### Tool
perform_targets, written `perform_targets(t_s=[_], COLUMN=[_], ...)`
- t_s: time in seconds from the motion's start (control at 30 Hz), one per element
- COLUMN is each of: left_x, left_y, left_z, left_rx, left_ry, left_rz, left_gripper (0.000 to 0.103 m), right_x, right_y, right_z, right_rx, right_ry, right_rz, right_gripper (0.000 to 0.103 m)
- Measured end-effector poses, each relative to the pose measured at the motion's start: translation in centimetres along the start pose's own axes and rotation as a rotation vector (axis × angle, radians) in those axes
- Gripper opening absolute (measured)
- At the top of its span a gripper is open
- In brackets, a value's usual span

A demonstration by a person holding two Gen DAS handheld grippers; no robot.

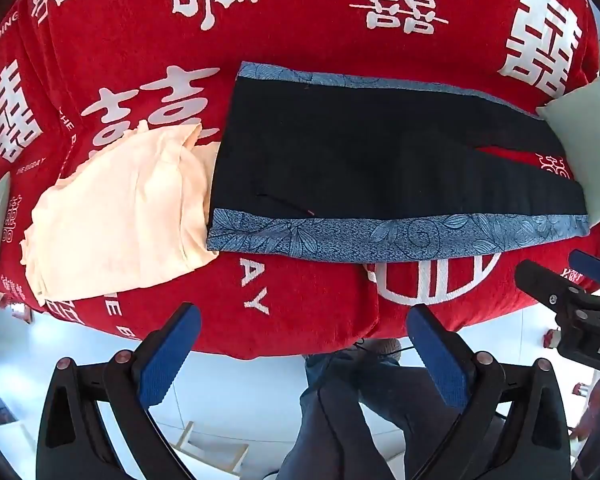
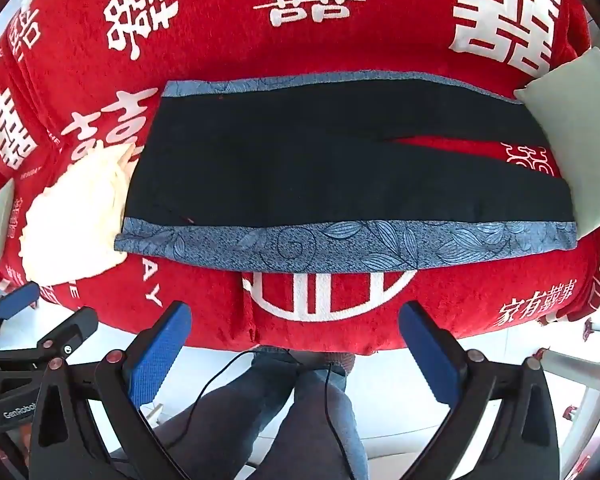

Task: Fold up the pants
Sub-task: 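Move both grippers toward the grey waistband of the black pants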

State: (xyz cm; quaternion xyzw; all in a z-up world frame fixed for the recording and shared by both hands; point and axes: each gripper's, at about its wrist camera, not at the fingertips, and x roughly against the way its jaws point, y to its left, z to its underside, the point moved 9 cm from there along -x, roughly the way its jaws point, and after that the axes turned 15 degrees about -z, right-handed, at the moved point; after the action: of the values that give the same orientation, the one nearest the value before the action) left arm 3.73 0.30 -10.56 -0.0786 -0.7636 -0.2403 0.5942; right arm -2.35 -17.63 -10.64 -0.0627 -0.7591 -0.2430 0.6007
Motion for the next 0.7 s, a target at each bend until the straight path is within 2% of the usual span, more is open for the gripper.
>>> perform_targets(t_s=[0.4,0.7], left_x=[-0.7,-1.2], left_y=[0.7,1.0], left_z=[-1.1,-1.6], left_rx=[0.011,0.000], left_ry=[0.003,-0.009], left_rz=[0.021,-0.022], left_gripper=[0.103,0.103], right_x=[-0.5,-1.2], right_y=[-0.1,-0.2], right_z=[-0.5,-0.7], right_rx=[-0.007,-0.009], right_ry=[-0.002,0.016], right_rz=[0.028,0.041], right_gripper=[0.103,0.103])
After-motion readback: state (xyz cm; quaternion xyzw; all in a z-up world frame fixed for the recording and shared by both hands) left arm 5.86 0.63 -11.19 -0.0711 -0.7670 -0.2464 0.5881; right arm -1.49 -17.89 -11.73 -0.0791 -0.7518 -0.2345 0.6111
